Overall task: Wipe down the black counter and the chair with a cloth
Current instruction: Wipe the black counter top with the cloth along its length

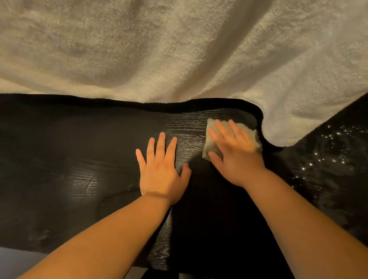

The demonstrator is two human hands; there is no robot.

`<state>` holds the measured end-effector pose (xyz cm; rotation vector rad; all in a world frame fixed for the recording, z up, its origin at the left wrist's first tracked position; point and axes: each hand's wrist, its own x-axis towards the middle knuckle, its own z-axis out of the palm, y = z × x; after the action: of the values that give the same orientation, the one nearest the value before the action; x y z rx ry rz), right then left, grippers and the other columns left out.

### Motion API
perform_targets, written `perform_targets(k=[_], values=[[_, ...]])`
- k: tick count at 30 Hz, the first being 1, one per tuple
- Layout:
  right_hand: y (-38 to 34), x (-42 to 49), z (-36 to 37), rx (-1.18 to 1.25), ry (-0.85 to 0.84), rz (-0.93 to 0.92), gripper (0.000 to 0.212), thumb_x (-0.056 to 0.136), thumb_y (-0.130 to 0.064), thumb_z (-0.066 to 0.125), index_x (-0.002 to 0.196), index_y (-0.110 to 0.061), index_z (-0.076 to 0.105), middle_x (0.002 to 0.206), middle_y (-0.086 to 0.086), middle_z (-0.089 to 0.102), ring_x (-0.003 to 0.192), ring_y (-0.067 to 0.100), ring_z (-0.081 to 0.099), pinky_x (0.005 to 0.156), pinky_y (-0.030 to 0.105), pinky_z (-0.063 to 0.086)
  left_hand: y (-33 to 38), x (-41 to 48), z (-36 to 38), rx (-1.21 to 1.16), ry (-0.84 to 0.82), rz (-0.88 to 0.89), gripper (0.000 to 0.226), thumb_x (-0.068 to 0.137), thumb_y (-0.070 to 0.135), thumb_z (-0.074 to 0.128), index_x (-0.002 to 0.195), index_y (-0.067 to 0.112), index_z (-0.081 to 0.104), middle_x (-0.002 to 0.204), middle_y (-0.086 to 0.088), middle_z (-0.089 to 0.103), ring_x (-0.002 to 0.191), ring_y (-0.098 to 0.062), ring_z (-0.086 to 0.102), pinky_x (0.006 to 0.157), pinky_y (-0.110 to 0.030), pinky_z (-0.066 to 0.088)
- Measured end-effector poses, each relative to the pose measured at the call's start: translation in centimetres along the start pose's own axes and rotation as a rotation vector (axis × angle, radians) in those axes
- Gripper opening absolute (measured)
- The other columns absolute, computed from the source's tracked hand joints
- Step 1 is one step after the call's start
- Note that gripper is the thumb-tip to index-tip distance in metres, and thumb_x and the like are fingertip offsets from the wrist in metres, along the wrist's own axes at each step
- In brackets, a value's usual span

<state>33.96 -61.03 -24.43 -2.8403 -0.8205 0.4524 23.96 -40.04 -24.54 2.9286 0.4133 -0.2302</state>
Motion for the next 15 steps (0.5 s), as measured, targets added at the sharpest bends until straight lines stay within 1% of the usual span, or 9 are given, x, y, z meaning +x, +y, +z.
perform_targets(k=[2, 3, 5, 7, 9, 11, 12, 14, 15], values=[[1.9, 2.6, -0.7, 0.045, 0.029, 0.100, 0.077, 0.096, -0.059, 0.021, 0.166, -0.027, 0.016, 0.173, 0.004, 0.012, 0.157, 0.037, 0.011, 0.128, 0.051, 0.009, -0.1, 0.0, 0.0, -0.008, -0.001, 0.005, 0.078, 0.098, 0.063, 0.036, 0.167, 0.033, 0.016, 0.177, 0.000, 0.001, 0.163, -0.029, -0.003, 0.128, -0.064, 0.001], [2.6, 3.8, -1.3, 0.105, 0.028, 0.174, 0.075, 0.098, -0.057, 0.020, 0.166, -0.026, 0.015, 0.173, 0.006, 0.013, 0.156, 0.039, 0.013, 0.128, 0.050, 0.008, -0.1, 0.0, -0.1, -0.008, -0.004, 0.006, 0.078, 0.098, 0.064, 0.036, 0.167, 0.033, 0.015, 0.177, 0.000, 0.000, 0.163, -0.029, -0.004, 0.129, -0.063, 0.000], [3.3, 5.1, -1.9, 0.224, 0.035, 0.306, 0.066, 0.107, -0.050, 0.027, 0.166, -0.022, 0.015, 0.170, 0.011, 0.015, 0.153, 0.038, 0.016, 0.127, 0.047, 0.009, 0.0, 0.1, -0.1, -0.013, -0.009, 0.005, 0.079, 0.098, 0.064, 0.035, 0.167, 0.034, 0.014, 0.178, 0.001, -0.001, 0.163, -0.028, -0.006, 0.129, -0.062, -0.002], [2.6, 4.1, -1.6, 0.222, 0.043, 0.359, 0.065, 0.109, -0.044, 0.029, 0.166, -0.019, 0.010, 0.171, 0.012, 0.011, 0.155, 0.035, 0.011, 0.127, 0.049, 0.009, -0.1, 0.0, -0.1, -0.030, -0.009, 0.002, 0.078, 0.098, 0.063, 0.036, 0.167, 0.033, 0.015, 0.178, 0.001, -0.001, 0.163, -0.027, -0.007, 0.129, -0.062, -0.003], [0.9, 1.1, -0.6, 0.092, 0.112, 0.340, 0.069, 0.106, -0.042, 0.033, 0.166, -0.019, 0.009, 0.173, 0.008, 0.006, 0.158, 0.035, 0.006, 0.126, 0.056, 0.016, -0.1, -0.1, 0.0, -0.039, -0.008, 0.003, 0.078, 0.098, 0.063, 0.037, 0.167, 0.033, 0.016, 0.178, 0.001, 0.000, 0.163, -0.027, -0.006, 0.129, -0.062, -0.002], [-0.8, -3.1, 0.4, 0.020, 0.158, 0.264, 0.073, 0.101, -0.043, 0.044, 0.164, -0.017, 0.020, 0.171, 0.008, 0.016, 0.157, 0.037, 0.015, 0.123, 0.055, 0.026, -0.1, -0.2, -0.1, -0.042, 0.000, 0.006, 0.077, 0.098, 0.062, 0.037, 0.167, 0.033, 0.017, 0.177, 0.001, 0.001, 0.163, -0.027, -0.005, 0.129, -0.062, -0.002], [-1.3, -4.8, 0.6, 0.018, 0.150, 0.215, 0.075, 0.098, -0.045, 0.048, 0.164, -0.019, 0.022, 0.170, 0.007, 0.019, 0.156, 0.037, 0.018, 0.123, 0.054, 0.025, -0.1, -0.1, -0.2, -0.045, 0.005, 0.009, 0.077, 0.098, 0.061, 0.038, 0.167, 0.032, 0.018, 0.177, 0.000, 0.002, 0.163, -0.028, -0.004, 0.129, -0.063, -0.001], [-0.8, -6.2, 0.8, 0.039, 0.129, 0.152, 0.078, 0.096, -0.047, 0.050, 0.164, -0.022, 0.022, 0.169, 0.004, 0.021, 0.154, 0.035, 0.023, 0.122, 0.051, 0.026, -0.1, -0.1, -0.1, -0.054, 0.019, 0.012, 0.077, 0.098, 0.060, 0.040, 0.167, 0.031, 0.021, 0.177, 0.000, 0.005, 0.163, -0.028, -0.002, 0.129, -0.063, 0.000], [-0.2, -5.8, 0.7, 0.031, 0.138, 0.136, 0.076, 0.096, -0.048, 0.050, 0.163, -0.021, 0.025, 0.170, 0.004, 0.023, 0.151, 0.037, 0.030, 0.118, 0.051, 0.033, -0.1, -0.1, 0.0, -0.057, 0.024, 0.011, 0.077, 0.098, 0.060, 0.040, 0.167, 0.031, 0.023, 0.177, -0.001, 0.007, 0.163, -0.029, 0.000, 0.129, -0.063, 0.001]])
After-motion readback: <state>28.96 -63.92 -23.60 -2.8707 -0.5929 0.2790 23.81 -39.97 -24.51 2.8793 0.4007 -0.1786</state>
